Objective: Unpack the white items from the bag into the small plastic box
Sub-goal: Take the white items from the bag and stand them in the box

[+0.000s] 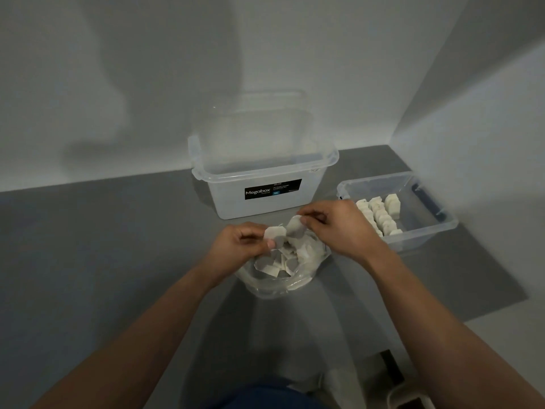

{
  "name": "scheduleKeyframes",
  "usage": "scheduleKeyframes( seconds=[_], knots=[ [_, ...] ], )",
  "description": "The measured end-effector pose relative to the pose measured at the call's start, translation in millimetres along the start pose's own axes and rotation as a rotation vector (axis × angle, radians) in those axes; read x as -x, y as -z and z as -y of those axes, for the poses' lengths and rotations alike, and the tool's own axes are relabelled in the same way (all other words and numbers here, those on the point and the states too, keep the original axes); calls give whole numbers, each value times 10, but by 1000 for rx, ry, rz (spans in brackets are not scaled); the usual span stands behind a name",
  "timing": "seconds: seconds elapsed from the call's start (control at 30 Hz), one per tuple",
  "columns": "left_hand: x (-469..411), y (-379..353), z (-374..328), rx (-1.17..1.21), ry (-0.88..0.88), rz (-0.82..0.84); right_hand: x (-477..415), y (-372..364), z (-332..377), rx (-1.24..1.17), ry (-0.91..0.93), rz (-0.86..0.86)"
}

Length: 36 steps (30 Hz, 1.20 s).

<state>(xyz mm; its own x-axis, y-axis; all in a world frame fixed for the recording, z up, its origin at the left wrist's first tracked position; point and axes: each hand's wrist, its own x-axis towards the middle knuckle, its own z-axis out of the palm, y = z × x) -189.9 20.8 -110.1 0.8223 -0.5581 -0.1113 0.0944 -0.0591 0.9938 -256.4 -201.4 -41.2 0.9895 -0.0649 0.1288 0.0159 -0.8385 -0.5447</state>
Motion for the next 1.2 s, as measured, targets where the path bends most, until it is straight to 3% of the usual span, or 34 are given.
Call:
scheduleKeyframes(
  seconds=[0.13,0.53,0.77,0.87,1.07,1.2],
  knots=[
    [-113,-246,-99,-215,-173,56,-22,317,8,6,54,42],
    [-478,-1105,-380,-80,-248,-31,-122,1138,-285,238,185,152],
    [-739,-1564,-502,-141,-237,-121,-202,1790,-879,304,94,-154],
    [-839,-1752,-512,-140,-222,-141,-235,1939,-1185,389,72,-190],
    [-1007,-2017,-467,-174,-165,-160,-273,1778,-1854,560,-84,-11],
    [-1066,-2113,-421,-214,-120,-159,-331,1499,-2231,704,-79,190]
  ],
)
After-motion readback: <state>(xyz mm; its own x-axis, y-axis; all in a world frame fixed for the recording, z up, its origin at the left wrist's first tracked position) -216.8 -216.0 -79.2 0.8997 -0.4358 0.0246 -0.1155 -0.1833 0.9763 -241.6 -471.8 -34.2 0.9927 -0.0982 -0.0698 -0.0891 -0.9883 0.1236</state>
